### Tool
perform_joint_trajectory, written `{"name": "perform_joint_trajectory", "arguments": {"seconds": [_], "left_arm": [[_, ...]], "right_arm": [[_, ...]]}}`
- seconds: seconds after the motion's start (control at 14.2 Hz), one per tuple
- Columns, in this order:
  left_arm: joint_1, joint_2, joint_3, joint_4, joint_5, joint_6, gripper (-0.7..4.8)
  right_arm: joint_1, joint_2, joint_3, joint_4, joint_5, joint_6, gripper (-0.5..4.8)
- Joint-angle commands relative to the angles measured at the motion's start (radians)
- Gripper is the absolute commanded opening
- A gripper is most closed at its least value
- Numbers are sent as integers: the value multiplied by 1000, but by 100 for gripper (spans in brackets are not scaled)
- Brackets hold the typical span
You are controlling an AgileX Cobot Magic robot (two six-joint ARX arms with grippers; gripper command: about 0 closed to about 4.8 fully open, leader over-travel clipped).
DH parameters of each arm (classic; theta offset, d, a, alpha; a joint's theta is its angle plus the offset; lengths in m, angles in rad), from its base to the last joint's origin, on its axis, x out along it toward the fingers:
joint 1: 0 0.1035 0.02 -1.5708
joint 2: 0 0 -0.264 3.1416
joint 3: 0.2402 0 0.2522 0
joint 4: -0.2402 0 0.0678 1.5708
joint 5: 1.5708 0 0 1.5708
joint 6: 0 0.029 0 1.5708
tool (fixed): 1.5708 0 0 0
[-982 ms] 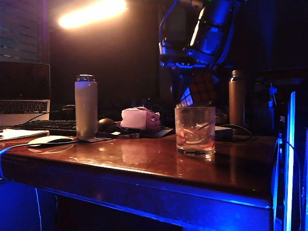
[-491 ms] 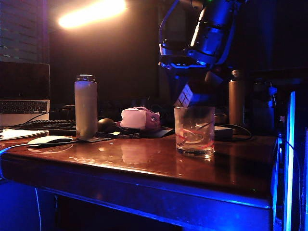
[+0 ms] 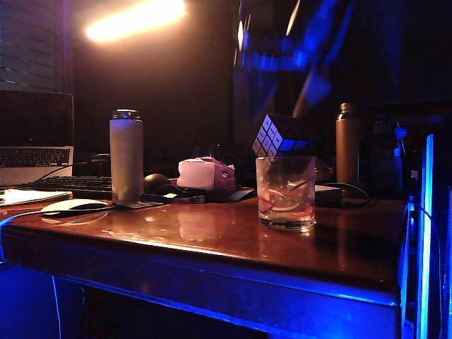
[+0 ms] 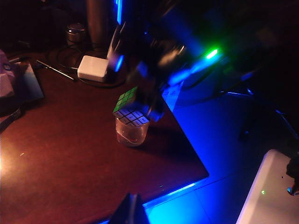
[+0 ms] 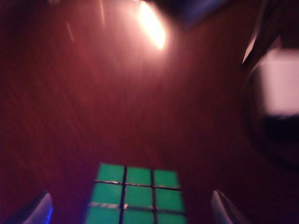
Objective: Stack the Rubik's Cube on top of the glass cup.
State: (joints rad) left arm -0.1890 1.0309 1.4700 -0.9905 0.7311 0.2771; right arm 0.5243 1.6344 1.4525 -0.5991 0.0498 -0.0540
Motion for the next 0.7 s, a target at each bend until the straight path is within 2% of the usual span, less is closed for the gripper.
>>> {"name": "perform_joint_trajectory", "arguments": {"seconds": [0.07, 0.14, 0.21, 0.35, 0.42, 0.56, 0.7], "left_arm": [[-2, -23, 5, 11, 6, 4, -3], [-1, -43, 4, 7, 5, 4, -3], [-1, -74, 4, 0, -16, 2, -3], [-1, -172, 1, -56, -176, -1, -2], [-1, -222, -16, -63, -233, -22, -2], [-1, -346, -123, -29, -314, -98, -2], [-1, -479, -286, 38, -381, -140, -2]], "right_arm": [[1, -130, 6, 34, 4, -5, 2], [1, -181, 6, 28, 21, -10, -3], [1, -241, 6, 15, 83, -10, -1], [1, -385, 6, 5, 182, 10, -1], [1, -436, 6, 5, 185, 9, -1], [1, -516, 3, 5, 188, 8, -1], [1, -565, 3, 7, 188, 8, -1]]}}
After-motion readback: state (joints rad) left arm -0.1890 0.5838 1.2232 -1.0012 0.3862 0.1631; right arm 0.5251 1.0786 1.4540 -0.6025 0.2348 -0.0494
